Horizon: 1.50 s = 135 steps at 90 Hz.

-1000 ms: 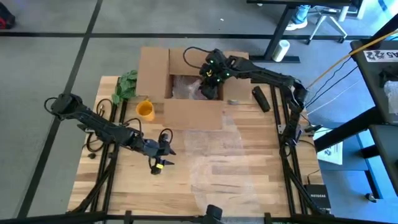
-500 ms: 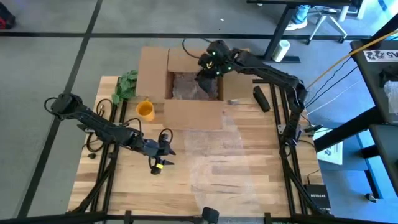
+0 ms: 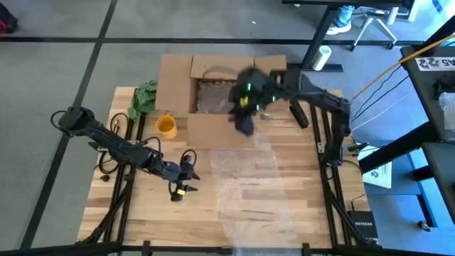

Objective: Wrap mug
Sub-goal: Wrap the yellow mug with the bubble wrap

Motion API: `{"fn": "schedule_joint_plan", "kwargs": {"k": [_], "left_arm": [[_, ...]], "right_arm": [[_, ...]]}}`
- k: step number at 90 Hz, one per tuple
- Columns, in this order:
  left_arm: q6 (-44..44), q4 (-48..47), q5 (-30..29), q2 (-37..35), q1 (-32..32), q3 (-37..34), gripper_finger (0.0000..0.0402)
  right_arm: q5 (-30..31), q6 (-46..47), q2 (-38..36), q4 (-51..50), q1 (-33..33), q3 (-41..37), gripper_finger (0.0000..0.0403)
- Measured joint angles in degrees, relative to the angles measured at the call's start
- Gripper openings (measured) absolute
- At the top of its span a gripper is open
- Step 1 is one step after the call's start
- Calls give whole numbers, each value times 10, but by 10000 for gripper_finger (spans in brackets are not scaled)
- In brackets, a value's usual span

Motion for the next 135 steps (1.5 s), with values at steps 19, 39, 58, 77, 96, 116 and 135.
{"fn": "schedule_joint_plan", "kwargs": {"k": [19, 39, 58, 77, 96, 116, 135], "left_arm": [[-47, -121, -22, -29, 10, 15, 200], [-52, -112, -26, -37, 13, 15, 200], [18, 2, -71, -4, 23, 6, 200], [93, 88, -76, 60, 62, 5, 169], [137, 90, 4, 107, 134, 28, 40], [181, 96, 58, 145, 184, 49, 2], [210, 114, 95, 199, 223, 77, 0]], "right_arm": [[112, 27, 1, -24, 141, -58, 113], [172, 107, -2, 6, 251, -164, 113], [189, 203, -47, 183, 304, -372, 113], [231, 299, -83, 334, 336, -524, 112], [215, 365, -83, 456, 375, -591, 57], [202, 426, -82, 520, 413, -631, 10], [192, 456, -79, 580, 432, -670, 2]]}}
